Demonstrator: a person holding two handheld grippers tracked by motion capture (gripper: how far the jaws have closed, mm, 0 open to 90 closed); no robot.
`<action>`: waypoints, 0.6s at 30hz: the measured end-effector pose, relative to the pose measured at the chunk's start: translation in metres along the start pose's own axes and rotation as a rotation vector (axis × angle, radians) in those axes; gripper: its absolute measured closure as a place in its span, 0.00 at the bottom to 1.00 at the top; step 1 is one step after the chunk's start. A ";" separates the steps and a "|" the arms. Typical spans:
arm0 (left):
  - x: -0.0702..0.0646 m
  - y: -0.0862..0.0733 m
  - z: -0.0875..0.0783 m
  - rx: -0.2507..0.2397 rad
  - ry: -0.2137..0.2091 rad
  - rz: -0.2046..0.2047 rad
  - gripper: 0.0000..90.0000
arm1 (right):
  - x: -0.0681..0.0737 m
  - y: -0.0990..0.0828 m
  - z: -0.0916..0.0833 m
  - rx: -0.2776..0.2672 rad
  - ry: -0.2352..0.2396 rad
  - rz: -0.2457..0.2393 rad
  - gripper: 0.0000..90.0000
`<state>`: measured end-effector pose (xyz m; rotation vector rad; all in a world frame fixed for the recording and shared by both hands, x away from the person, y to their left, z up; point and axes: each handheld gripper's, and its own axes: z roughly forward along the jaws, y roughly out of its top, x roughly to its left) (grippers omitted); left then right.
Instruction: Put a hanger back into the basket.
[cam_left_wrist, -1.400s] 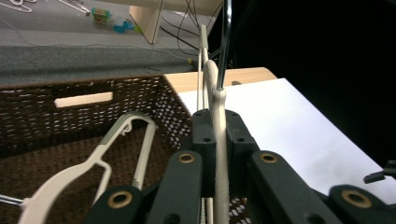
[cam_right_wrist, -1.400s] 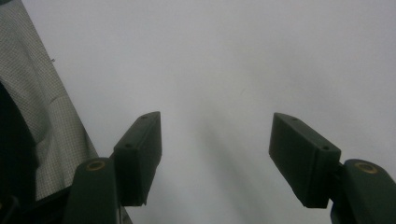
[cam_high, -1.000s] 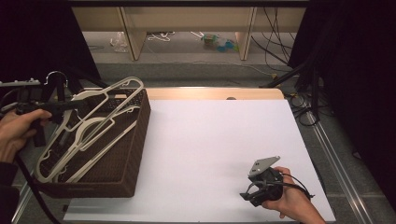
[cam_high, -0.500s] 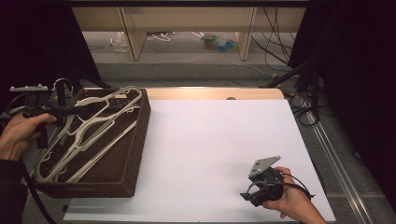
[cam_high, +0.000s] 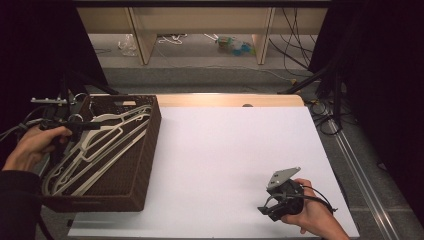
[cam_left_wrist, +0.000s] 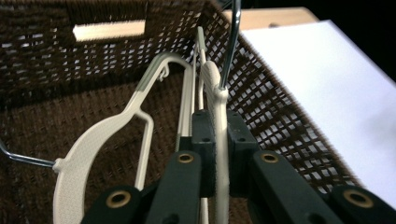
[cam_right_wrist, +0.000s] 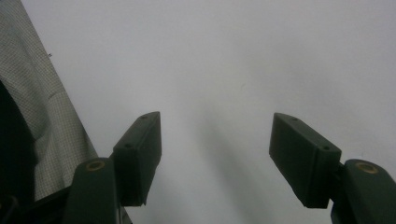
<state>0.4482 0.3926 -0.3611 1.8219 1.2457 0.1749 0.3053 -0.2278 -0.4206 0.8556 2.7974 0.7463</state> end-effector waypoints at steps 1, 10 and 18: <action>0.000 -0.001 0.004 0.013 0.006 0.002 0.94 | 0.000 0.000 0.000 0.000 0.000 0.000 0.40; 0.016 -0.018 0.014 0.035 0.113 -0.037 0.92 | 0.000 0.000 0.001 -0.003 -0.004 0.001 0.40; 0.026 -0.026 0.019 0.065 0.223 -0.043 0.87 | 0.000 0.000 0.000 0.001 -0.004 0.000 0.39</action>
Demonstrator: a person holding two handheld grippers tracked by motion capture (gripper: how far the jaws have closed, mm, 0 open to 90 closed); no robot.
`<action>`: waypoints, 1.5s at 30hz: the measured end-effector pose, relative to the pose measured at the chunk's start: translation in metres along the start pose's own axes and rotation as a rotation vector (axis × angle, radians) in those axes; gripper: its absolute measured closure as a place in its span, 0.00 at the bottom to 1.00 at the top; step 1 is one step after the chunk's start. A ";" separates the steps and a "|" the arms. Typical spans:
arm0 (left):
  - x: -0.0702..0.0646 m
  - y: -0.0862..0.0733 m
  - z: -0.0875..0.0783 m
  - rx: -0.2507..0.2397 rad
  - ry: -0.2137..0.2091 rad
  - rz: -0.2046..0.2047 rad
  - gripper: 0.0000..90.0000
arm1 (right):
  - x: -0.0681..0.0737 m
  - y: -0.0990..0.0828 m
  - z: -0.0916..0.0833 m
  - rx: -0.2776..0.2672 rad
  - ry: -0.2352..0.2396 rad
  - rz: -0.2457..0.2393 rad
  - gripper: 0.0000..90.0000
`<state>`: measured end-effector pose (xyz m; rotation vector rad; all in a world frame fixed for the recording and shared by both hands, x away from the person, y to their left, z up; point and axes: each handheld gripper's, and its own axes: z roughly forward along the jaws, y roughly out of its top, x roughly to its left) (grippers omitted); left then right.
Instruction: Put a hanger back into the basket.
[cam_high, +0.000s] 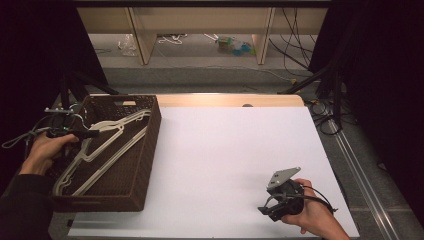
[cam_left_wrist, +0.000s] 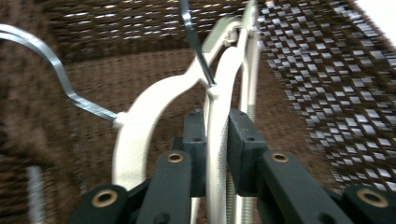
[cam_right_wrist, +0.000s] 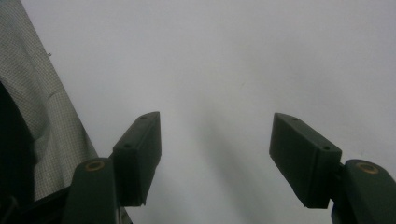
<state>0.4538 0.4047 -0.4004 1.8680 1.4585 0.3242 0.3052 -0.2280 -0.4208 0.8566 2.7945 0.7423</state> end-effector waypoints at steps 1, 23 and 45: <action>0.001 -0.001 0.001 0.002 0.014 -0.006 0.85 | 0.000 0.000 0.000 -0.001 0.000 0.000 0.39; -0.050 -0.008 -0.051 -0.253 0.038 0.017 0.46 | 0.000 0.002 0.002 -0.018 -0.009 0.003 0.39; -0.239 -0.069 -0.035 -0.312 -0.258 0.404 0.34 | -0.007 0.004 -0.005 -0.254 -0.078 0.070 0.32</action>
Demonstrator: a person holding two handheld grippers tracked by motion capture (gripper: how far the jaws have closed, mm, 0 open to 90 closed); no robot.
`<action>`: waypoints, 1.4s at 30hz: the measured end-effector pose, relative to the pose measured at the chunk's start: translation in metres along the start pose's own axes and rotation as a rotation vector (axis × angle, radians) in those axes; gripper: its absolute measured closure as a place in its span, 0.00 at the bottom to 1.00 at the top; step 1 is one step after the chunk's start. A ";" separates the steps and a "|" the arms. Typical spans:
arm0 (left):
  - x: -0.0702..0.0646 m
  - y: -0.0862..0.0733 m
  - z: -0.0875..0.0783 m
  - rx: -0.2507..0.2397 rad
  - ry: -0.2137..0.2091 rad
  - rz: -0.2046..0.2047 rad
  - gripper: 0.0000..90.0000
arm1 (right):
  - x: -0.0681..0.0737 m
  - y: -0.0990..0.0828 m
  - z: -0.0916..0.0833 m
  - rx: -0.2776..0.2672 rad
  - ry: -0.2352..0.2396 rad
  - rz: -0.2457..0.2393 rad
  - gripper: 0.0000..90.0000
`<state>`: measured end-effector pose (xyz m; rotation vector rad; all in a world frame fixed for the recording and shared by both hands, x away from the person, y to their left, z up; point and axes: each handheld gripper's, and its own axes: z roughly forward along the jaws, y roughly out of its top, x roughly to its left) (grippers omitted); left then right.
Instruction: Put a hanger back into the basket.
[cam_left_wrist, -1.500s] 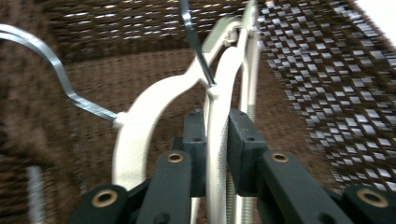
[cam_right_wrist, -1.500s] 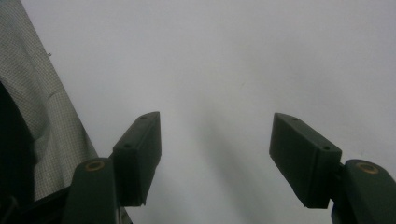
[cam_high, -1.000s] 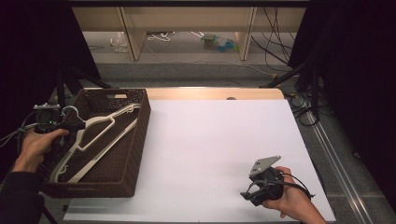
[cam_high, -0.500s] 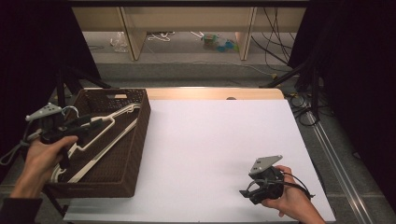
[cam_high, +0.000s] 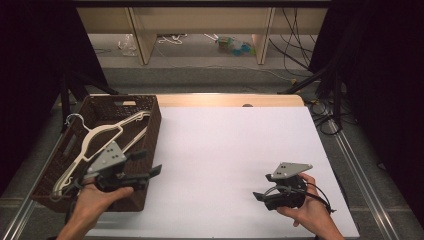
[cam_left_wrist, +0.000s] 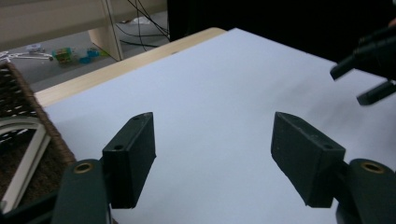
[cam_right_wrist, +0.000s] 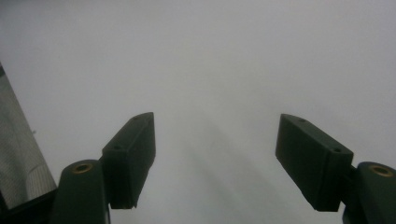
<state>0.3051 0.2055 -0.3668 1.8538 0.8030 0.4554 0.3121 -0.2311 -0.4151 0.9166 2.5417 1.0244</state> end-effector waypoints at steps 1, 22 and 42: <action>-0.005 -0.001 0.004 0.003 -0.024 0.004 0.33 | 0.000 0.000 0.001 -0.037 -0.014 0.007 0.32; -0.057 -0.030 -0.004 -0.034 0.090 0.098 0.32 | 0.001 0.002 0.004 -0.092 0.010 0.023 0.31; -0.073 -0.046 0.036 -0.044 -0.018 0.080 0.30 | 0.012 -0.011 -0.012 -0.288 -0.009 0.089 0.29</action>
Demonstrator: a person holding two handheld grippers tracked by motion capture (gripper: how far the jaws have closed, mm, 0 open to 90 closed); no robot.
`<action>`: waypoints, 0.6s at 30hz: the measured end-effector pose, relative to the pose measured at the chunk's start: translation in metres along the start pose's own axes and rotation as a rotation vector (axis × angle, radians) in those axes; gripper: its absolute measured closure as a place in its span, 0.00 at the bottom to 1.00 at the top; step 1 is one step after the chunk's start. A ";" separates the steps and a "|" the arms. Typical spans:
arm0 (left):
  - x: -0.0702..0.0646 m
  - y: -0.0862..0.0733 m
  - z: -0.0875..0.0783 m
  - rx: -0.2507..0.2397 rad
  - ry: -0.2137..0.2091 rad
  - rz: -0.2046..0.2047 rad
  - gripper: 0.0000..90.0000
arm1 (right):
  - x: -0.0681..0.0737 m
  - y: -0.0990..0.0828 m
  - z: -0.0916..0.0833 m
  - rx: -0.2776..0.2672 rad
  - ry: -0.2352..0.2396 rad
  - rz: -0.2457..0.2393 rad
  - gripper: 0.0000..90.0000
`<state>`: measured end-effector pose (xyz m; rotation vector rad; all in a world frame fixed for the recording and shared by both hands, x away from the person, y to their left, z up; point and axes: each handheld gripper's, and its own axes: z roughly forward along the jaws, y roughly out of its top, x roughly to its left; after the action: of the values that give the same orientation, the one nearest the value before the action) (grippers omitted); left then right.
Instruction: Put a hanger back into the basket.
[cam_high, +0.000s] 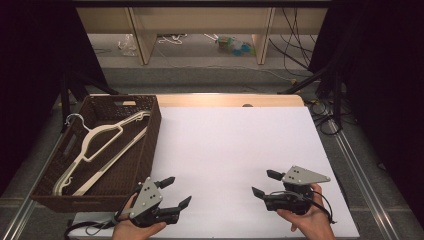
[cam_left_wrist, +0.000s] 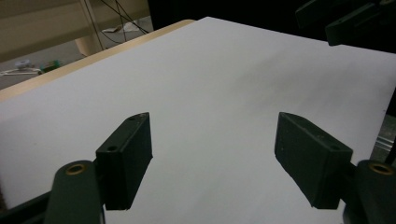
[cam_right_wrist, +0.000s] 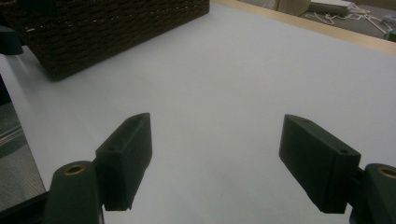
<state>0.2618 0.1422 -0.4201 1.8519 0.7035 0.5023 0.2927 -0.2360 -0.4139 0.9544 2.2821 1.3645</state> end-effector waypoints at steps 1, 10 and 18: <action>0.002 0.001 0.002 -0.010 -0.021 -0.020 0.30 | 0.001 -0.001 -0.002 -0.004 -0.012 -0.005 0.28; 0.000 -0.005 0.006 -0.011 -0.032 0.019 0.28 | 0.005 -0.010 -0.010 -0.041 -0.019 0.019 0.26; 0.001 -0.008 0.006 -0.016 -0.041 0.002 0.27 | 0.008 -0.015 -0.012 -0.060 -0.014 0.029 0.25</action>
<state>0.2644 0.1413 -0.4293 1.8426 0.6686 0.4691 0.2745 -0.2437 -0.4207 0.9785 2.2117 1.4255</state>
